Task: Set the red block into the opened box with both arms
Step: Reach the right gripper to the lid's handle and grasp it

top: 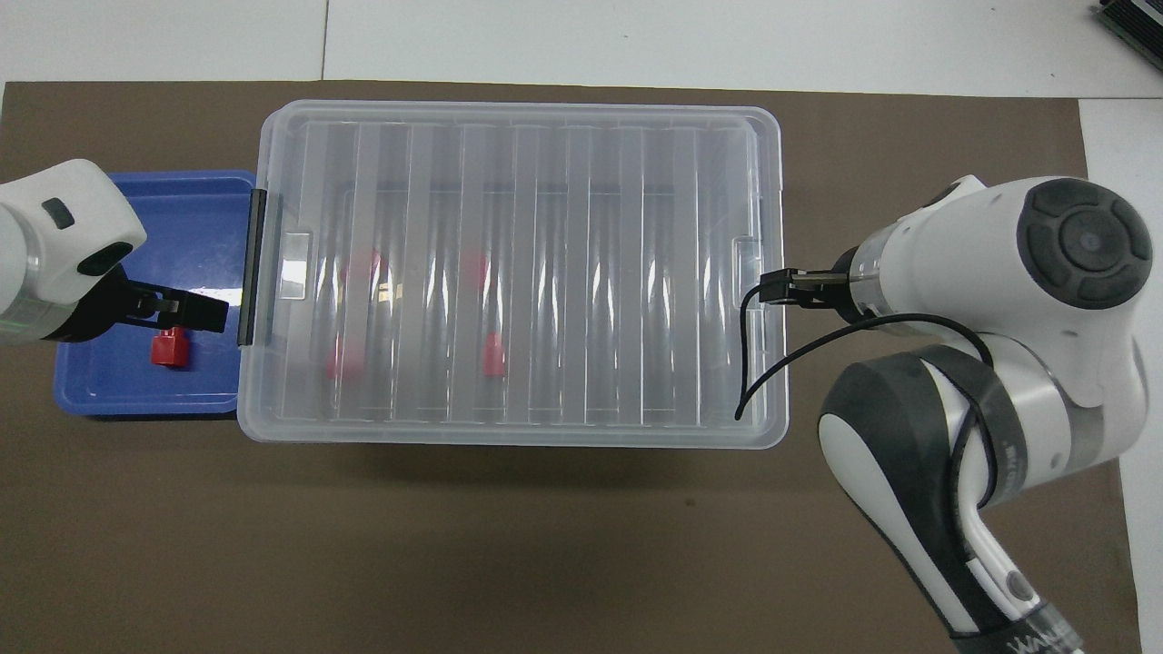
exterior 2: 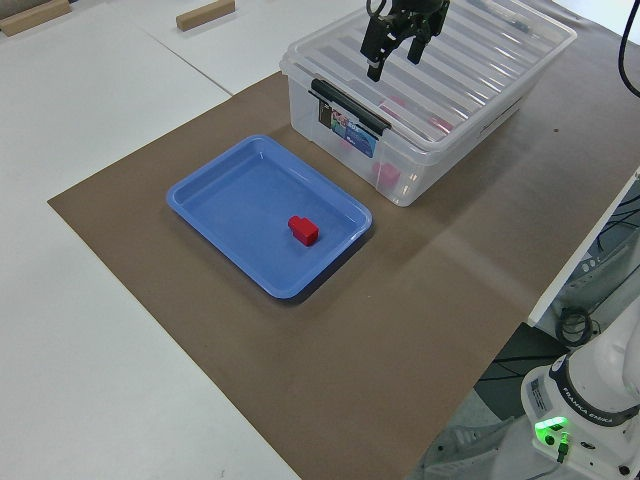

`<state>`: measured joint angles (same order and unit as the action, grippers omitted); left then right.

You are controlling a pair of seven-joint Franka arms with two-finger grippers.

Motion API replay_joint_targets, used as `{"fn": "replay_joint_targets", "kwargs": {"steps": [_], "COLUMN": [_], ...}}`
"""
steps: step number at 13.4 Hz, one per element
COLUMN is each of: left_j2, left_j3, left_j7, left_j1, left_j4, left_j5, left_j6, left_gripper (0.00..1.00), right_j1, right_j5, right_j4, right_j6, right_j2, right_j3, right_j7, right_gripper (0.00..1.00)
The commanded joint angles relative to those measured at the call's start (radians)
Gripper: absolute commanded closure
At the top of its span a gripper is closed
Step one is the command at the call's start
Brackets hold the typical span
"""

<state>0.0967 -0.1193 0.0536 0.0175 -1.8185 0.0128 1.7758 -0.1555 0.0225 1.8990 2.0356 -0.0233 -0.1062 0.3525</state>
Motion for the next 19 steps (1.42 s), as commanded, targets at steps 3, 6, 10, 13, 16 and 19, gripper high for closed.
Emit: {"fn": "replay_joint_targets", "kwargs": {"steps": [3,6,10,13,16,19], "left_j2": [0.026,0.024,0.024,0.024,0.024,0.024], "left_j3": [0.003,0.004,0.013,0.013,0.013,0.013], "left_j7": [0.003,0.002,0.000,0.000,0.000,0.000], "left_j1": [-0.004,-0.008,-0.027,-0.027,-0.027,-0.027], "left_j4": [-0.032,-0.027,-0.027,-0.027,-0.027,-0.027], "left_j5": [0.009,0.009,0.009,0.009,0.009,0.009], "left_j6": [0.056,0.051,0.051,0.051,0.051,0.051], "left_gripper": [0.00,0.00,0.00,0.00,0.00,0.00], "right_j1": [-0.010,-0.010,-0.001,0.004,0.022,0.060], "right_j5": [-0.009,-0.009,-0.009,-0.009,-0.009,-0.009], "right_j4": [0.090,0.121,0.124,0.130,0.153,0.153], "right_j6": [0.051,0.054,0.052,0.051,0.048,0.032], "right_j2": [0.028,0.043,0.045,0.046,0.059,0.059], "right_j3": [0.000,0.000,0.000,0.000,0.002,0.002], "right_j7": [0.007,0.006,-0.015,-0.032,-0.070,-0.148], "right_gripper": [0.01,0.01,0.01,0.01,0.01,0.01]}}
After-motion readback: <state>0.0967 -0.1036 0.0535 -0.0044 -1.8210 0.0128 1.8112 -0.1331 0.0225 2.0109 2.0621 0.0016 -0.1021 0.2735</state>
